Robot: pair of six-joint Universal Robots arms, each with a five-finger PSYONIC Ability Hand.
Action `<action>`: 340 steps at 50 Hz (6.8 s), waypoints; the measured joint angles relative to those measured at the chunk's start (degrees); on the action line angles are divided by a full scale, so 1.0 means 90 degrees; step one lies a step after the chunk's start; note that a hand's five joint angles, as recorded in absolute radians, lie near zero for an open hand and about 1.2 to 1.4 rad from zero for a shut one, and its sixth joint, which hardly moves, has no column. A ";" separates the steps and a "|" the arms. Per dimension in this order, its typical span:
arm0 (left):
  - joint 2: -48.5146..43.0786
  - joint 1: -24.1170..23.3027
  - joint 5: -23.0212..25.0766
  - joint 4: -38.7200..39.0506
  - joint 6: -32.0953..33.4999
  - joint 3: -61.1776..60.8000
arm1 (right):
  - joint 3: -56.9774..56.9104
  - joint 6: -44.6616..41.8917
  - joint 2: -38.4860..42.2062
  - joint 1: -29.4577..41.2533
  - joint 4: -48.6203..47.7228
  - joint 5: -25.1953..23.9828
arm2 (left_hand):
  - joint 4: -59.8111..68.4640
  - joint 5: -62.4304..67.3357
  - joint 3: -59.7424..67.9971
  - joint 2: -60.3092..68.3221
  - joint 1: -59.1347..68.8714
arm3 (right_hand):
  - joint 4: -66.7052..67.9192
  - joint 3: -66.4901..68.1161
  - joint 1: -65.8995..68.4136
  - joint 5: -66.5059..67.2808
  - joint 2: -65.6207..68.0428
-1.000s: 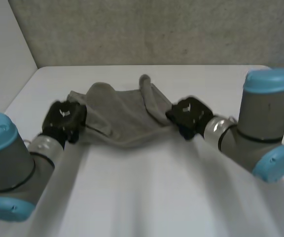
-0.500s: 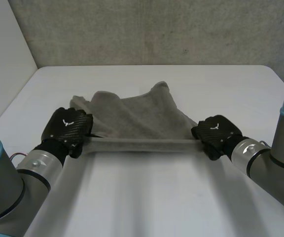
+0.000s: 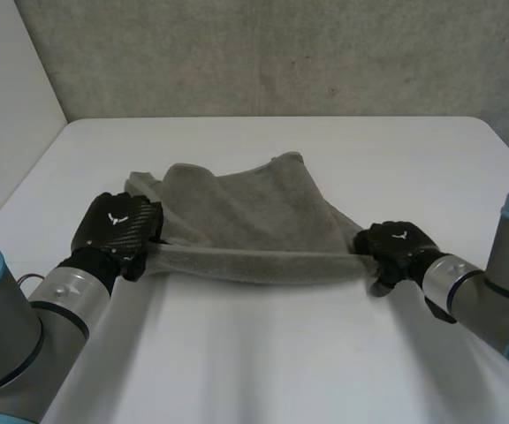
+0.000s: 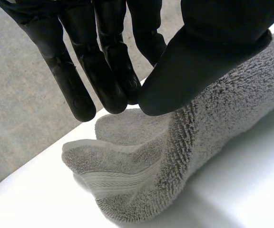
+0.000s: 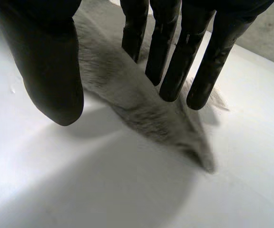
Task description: Fold the towel.
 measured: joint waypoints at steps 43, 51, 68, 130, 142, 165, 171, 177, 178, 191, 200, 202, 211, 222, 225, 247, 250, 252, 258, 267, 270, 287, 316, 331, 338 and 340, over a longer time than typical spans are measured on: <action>-0.0032 -0.0005 0.0012 -0.0001 -0.0001 -0.0051 | 0.0054 0.0086 -0.0123 -0.0424 0.0033 -0.0101 | 0.0001 0.0000 0.0003 0.0000 0.0000 | -0.0629 -0.0642 -0.0639 -0.0668 -0.0491; -0.0027 -0.0018 0.0012 -0.0001 -0.0001 -0.0053 | -0.0087 0.0392 0.0296 -0.0388 -0.0151 -0.0313 | 0.0001 0.0000 0.0003 0.0000 0.0000 | 0.0325 0.0302 0.0284 0.0302 0.0327; 0.0292 0.0040 0.0034 -0.0007 -0.0001 0.0332 | -0.0552 0.1650 -0.1260 -0.0601 -0.0284 -0.0356 | 0.0001 0.0000 0.0003 0.0000 0.0000 | 0.3939 0.3913 0.3898 0.3950 0.3978; -0.0376 0.0466 -0.0489 0.2236 -0.0138 0.4187 | -0.4057 -0.0628 -0.1481 0.0836 -0.1110 0.1460 | 0.0002 -0.0001 0.0004 0.0003 0.0001 | 0.3939 0.3915 0.3922 0.3952 0.3995; -0.0459 0.0757 -0.0434 0.2055 -0.0147 0.1377 | -0.2781 -0.0663 -0.1108 0.0774 0.0282 0.0728 | 0.0003 0.0001 0.0006 0.0004 0.0001 | 0.3939 0.3915 0.3922 0.3952 0.3995; -0.1340 0.0469 -0.0417 0.0213 -0.0097 0.0518 | -0.0791 -0.1048 -0.0529 0.0465 0.0779 0.0641 | 0.0003 0.0000 0.0006 0.0005 0.0001 | 0.3939 0.3915 0.3922 0.3952 0.3995; -0.0795 0.0314 -0.0426 -0.0030 -0.0098 0.0271 | -0.0156 -0.1405 -0.1117 0.0366 0.0780 0.0564 | 0.0003 0.0000 0.0006 0.0005 0.0001 | 0.3939 0.3915 0.3922 0.3952 0.3995; -0.0456 0.0222 -0.0422 -0.0295 -0.0091 -0.0161 | 0.0617 -0.1990 -0.1545 0.0069 0.0783 0.0523 | 0.0003 0.0001 0.0006 0.0005 0.0001 | 0.3939 0.3915 0.3922 0.3952 0.3995; -0.0438 0.0204 -0.0420 -0.0323 -0.0090 -0.0204 | 0.0711 -0.2058 -0.1577 0.0033 0.0783 0.0521 | 0.0002 0.0000 0.0005 0.0004 0.0001 | 0.3939 0.3915 0.3922 0.3952 0.3995; -0.0412 -0.0144 -0.0416 -0.0504 -0.0051 -0.0224 | 0.1038 -0.2180 -0.1572 -0.0121 0.0770 0.0240 | -0.4869 -0.4850 -0.4854 -0.4878 -0.4784 | 0.3939 0.3915 0.3922 0.3952 0.3995; -0.0003 -0.0425 -0.0408 -0.0616 -0.0064 0.0181 | 0.1107 -0.2155 -0.1562 -0.0220 0.0745 0.0069 | -0.5154 -0.5138 -0.5149 -0.5155 -0.5071 | 0.3939 0.3915 0.3922 0.3952 0.3995; 0.0010 -0.0476 -0.0406 -0.0615 -0.0064 0.0306 | 0.1133 -0.2154 -0.1562 -0.0227 0.0735 0.0065 | -0.5175 -0.5153 -0.5165 -0.5172 -0.5097 | 0.3939 0.3915 0.3922 0.3952 0.3995; -0.0664 -0.0663 -0.0160 -0.0594 -0.0007 0.1095 | 0.1270 -0.2154 -0.1540 -0.0213 0.0697 0.0081 | -0.5183 -0.5164 -0.5171 -0.5185 -0.5106 | 0.3939 0.3915 0.3922 0.3952 0.3995; -0.1885 -0.0730 0.0353 -0.0707 0.1005 0.1874 | 0.1297 -0.2155 -0.1512 -0.0210 0.0667 0.0085 | -0.6133 -0.6114 -0.6134 -0.6140 -0.6065 | 0.3939 0.3915 0.3922 0.3952 0.3995; -0.2212 -0.0790 0.0335 -0.0719 0.1432 0.2047 | 0.1311 -0.2155 -0.1508 -0.0209 0.0642 0.0085 | -0.6247 -0.6216 -0.6242 -0.6259 -0.6172 | 0.3939 0.3915 0.3923 0.3952 0.3995; -0.3798 -0.0751 -0.0941 -0.0432 0.1971 0.3495 | 0.1420 -0.2159 -0.1496 -0.0213 0.0594 0.0080 | -0.5545 -0.5479 -0.5530 -0.5534 -0.5476 | 0.3939 0.3915 0.3922 0.3952 0.3995; -0.3805 -0.0579 -0.1528 -0.0215 0.1952 0.3516 | 0.1420 -0.2166 -0.1495 -0.0215 0.0595 0.0080 | -0.5402 -0.5337 -0.5385 -0.5385 -0.5325 | 0.3939 0.3915 0.3922 0.3952 0.3995; -0.3692 -0.0443 -0.1915 -0.0028 0.1943 0.3433 | 0.1420 -0.2173 -0.1495 -0.0216 0.0595 0.0081 | -0.5369 -0.5315 -0.5354 -0.5359 -0.5304 | 0.3939 0.3915 0.3923 0.3952 0.3995; -0.2829 0.0138 -0.2606 0.0803 0.1922 0.2547 | 0.1410 -0.2191 -0.1496 -0.0215 0.0592 0.0079 | -0.5352 -0.5296 -0.5332 -0.5334 -0.5286 | 0.3939 0.3915 0.3923 0.3952 0.3995; -0.1582 0.0743 -0.2630 0.1787 0.1936 0.0894 | 0.1378 -0.2195 -0.1449 -0.0211 0.0596 0.0074 | -0.5366 -0.5313 -0.5346 -0.5346 -0.5300 | 0.3939 0.3915 0.3923 0.3970 0.3995; -0.1313 0.0919 -0.2606 0.1886 0.1925 0.0486 | 0.1367 -0.2195 -0.1415 -0.0206 0.0596 0.0075 | -0.5366 -0.5333 -0.5348 -0.5351 -0.5308 | 0.3939 0.3915 0.3923 0.3970 0.3995; -0.0912 0.1428 -0.2547 0.1771 0.1530 -0.0190 | 0.1372 -0.2194 -0.1397 -0.0186 0.0596 0.0075 | -0.5399 -0.5375 -0.5390 -0.5397 -0.5327 | 0.3939 0.3915 0.3923 0.3970 0.3995; 0.0672 0.2145 0.0995 -0.1710 0.1387 -0.0731 | 0.1400 -0.2194 -0.1408 -0.0196 0.0596 0.0075 | -0.4442 -0.4409 -0.4435 -0.4434 -0.4377 | 0.3939 0.3915 0.3923 0.3970 0.3995; 0.0608 0.2618 0.1265 -0.1910 0.1453 -0.0841 | 0.1410 -0.2194 -0.1403 -0.0200 0.0596 0.0039 | -0.4912 -0.4886 -0.4900 -0.4908 -0.4837 | 0.3939 0.3915 0.3923 0.3970 0.3995; 0.0455 0.2721 0.1286 -0.2078 0.1455 -0.0845 | 0.1410 -0.2194 -0.1398 -0.0210 0.0596 -0.0034 | -0.4870 -0.4805 -0.4859 -0.4863 -0.4812 | 0.3939 0.3915 0.3923 0.3970 0.3995; 0.0379 0.2746 0.1290 -0.2102 0.1457 -0.0840 | 0.1410 -0.2194 -0.1398 -0.0210 0.0597 -0.0045 | -0.4823 -0.4762 -0.4813 -0.4809 -0.4755 | 0.3940 0.3915 0.3923 0.3970 0.3995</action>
